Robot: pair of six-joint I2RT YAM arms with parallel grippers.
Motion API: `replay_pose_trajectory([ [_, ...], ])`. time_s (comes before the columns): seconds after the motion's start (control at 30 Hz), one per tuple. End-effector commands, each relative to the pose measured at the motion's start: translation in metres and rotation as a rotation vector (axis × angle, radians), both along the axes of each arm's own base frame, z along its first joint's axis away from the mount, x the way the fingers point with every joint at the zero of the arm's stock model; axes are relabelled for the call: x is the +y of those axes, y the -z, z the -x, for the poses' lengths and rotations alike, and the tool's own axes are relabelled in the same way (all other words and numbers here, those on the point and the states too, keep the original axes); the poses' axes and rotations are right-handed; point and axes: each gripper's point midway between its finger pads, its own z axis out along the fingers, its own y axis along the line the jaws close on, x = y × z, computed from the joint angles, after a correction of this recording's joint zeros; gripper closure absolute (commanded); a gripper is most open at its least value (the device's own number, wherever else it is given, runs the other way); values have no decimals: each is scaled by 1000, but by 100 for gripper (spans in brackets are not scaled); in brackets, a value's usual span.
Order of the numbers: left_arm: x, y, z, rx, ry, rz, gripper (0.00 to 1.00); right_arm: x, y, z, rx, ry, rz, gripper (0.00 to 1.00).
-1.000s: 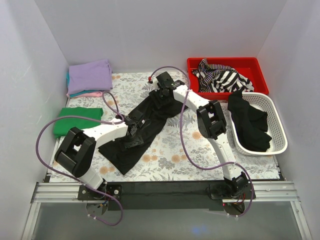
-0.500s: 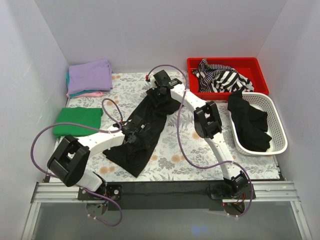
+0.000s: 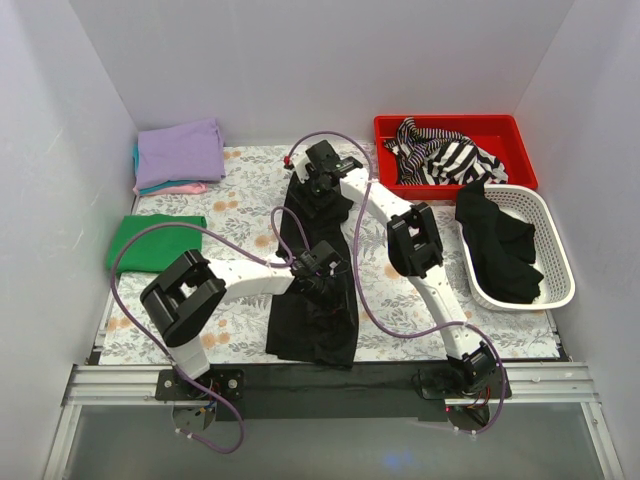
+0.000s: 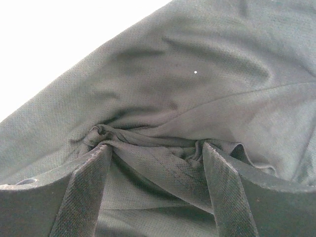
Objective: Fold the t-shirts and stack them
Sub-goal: Fold the tshirt
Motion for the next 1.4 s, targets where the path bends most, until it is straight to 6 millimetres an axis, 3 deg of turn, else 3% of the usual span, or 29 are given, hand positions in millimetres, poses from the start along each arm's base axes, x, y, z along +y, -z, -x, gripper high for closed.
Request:
replay_pose_trajectory([
  [0.0, 57, 35, 19, 6, 18, -298, 42, -7, -43, -7, -92, 8, 1, 20],
  [0.03, 60, 29, 13, -27, 15, -311, 42, -9, -55, -11, -127, 27, -1, 19],
  [0.07, 59, 21, -3, -101, -7, -323, 42, -9, -86, -15, -187, 47, -35, 19],
  [0.13, 65, 1, -21, -173, -34, -334, 41, -16, -112, -25, -276, 86, -45, 18],
  [0.17, 64, -14, -43, -262, -69, -347, 41, -17, -142, -25, -326, 95, -76, 18],
  [0.27, 71, -54, -86, -402, -129, -334, 38, -31, -186, -34, -432, 164, -89, 16],
  [0.37, 83, -93, -135, -522, -203, -298, 35, -44, -199, -37, -462, 215, -89, 16],
  [0.43, 88, -106, -165, -554, -232, -247, 31, -64, -195, -43, -470, 313, -43, 15],
  [0.53, 97, -126, -211, -659, -224, -240, 28, -88, -173, -39, -394, 382, -34, 16],
  [0.57, 99, -119, -223, -657, -223, -264, 28, -95, -172, -35, -373, 395, -44, 16],
  [0.6, 102, -121, -235, -690, -197, -279, 25, -105, -154, -30, -327, 402, -27, 17],
  [0.63, 96, -136, -256, -753, -192, -219, 23, -108, -146, -24, -300, 403, -29, 18],
  [0.67, 96, -127, -268, -747, -182, -221, 23, -112, -151, -19, -303, 410, -36, 18],
  [0.7, 98, -128, -280, -757, -183, -211, 23, -118, -136, -14, -282, 418, -23, 18],
  [0.73, 96, -139, -298, -770, -190, -132, 23, -118, -133, -10, -266, 415, -40, 18],
  [0.8, 95, -122, -320, -723, -187, -96, 23, -126, -128, -10, -234, 439, -65, 18],
  [0.83, 100, -132, -339, -748, -213, -77, 22, -124, -125, -8, -208, 429, -90, 18],
  [0.87, 95, -132, -344, -743, -192, -33, 22, -122, -119, -7, -175, 439, -111, 18],
  [0.9, 100, -113, -355, -711, -199, -47, 23, -125, -118, -12, -164, 450, -134, 18],
  [0.97, 102, -113, -372, -731, -211, -39, 22, -120, -113, -14, -101, 473, -197, 18],
  [1.03, 112, -97, -388, -708, -235, -32, 22, -121, -112, -22, -84, 490, -245, 19],
  [1.1, 113, -101, -401, -697, -236, 52, 22, -119, -103, -27, -34, 503, -278, 19],
  [1.13, 112, -83, -404, -661, -232, 59, 22, -117, -94, -29, -1, 506, -281, 20],
  [1.37, 82, -94, -417, -684, -128, 236, 22, -109, -71, -29, 70, 479, -317, 22],
])
